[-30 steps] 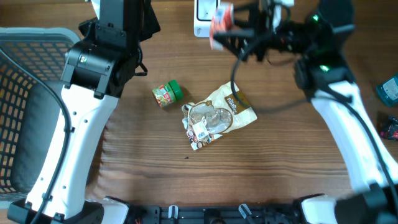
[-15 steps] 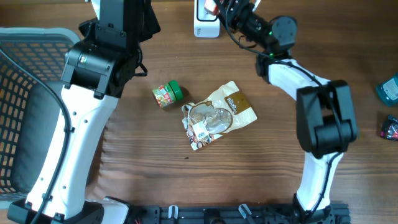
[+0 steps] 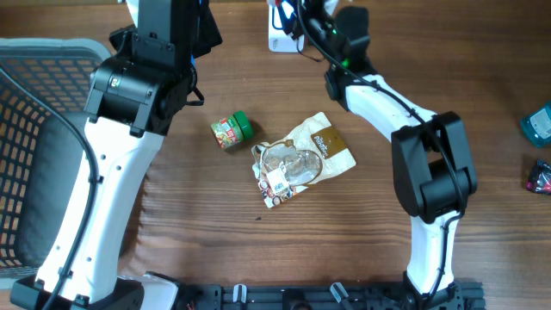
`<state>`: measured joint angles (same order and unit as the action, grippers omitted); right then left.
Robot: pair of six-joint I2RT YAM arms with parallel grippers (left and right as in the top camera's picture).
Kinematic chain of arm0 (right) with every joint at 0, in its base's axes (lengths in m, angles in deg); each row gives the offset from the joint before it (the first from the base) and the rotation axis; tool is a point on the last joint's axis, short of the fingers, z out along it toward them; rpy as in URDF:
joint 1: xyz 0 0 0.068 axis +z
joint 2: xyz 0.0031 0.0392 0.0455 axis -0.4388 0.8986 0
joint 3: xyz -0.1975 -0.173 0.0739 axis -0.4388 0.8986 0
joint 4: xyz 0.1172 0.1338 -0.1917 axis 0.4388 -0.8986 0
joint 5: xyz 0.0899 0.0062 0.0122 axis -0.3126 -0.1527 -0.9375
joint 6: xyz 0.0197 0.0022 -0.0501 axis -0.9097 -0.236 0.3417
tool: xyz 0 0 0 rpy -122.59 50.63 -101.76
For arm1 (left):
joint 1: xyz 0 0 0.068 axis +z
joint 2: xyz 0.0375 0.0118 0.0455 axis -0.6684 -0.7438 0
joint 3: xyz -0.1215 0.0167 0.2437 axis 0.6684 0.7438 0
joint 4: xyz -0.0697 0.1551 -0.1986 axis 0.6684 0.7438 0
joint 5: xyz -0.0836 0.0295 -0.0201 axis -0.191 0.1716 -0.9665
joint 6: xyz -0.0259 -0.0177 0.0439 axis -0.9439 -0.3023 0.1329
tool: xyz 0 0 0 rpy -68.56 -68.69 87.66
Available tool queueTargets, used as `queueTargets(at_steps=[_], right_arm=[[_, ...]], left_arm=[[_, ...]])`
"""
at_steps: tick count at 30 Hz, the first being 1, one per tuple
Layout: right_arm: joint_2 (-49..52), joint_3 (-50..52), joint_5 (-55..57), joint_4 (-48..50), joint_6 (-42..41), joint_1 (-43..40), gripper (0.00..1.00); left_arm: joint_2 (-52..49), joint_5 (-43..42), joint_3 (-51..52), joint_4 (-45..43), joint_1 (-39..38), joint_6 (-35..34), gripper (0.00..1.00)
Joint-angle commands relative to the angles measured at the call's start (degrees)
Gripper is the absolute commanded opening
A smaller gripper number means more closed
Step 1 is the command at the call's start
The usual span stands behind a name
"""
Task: Scan the item barcode
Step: 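Hold the red box in front of the scanner window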
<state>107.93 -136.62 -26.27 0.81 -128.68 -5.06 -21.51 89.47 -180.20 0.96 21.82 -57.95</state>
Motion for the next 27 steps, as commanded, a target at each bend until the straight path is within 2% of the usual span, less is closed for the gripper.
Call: queueTargets(at_steps=[1, 4, 9, 14, 19, 27], right_arm=[[-0.1, -5.0, 9.4, -4.9, -2.6, 0.1, 0.65], [0.5, -6.2, 12.0, -9.7, -9.8, 0.1, 0.66], [3.6, -6.3, 12.5, -10.1, -20.5, 0.1, 0.66], [8.3, -8.6, 9.6, -7.3, -20.7, 0.2, 0.68], [14.4, -14.7, 5.2, -7.8, -20.7, 0.2, 0.62], [16.2, -16.5, 2.3, -15.6, -20.7, 0.2, 0.61]], left_arm=[[1.1, 1.2, -0.4, -0.2, 0.2, -0.6, 1.00], [1.1, 1.2, -0.4, -0.2, 0.2, -0.6, 1.00], [1.1, 1.2, -0.4, -0.2, 0.2, -0.6, 1.00], [1.1, 1.2, -0.4, -0.2, 0.2, -0.6, 1.00], [1.1, 1.2, -0.4, -0.2, 0.2, -0.6, 1.00], [1.1, 1.2, -0.4, -0.2, 0.2, -0.6, 1.00]])
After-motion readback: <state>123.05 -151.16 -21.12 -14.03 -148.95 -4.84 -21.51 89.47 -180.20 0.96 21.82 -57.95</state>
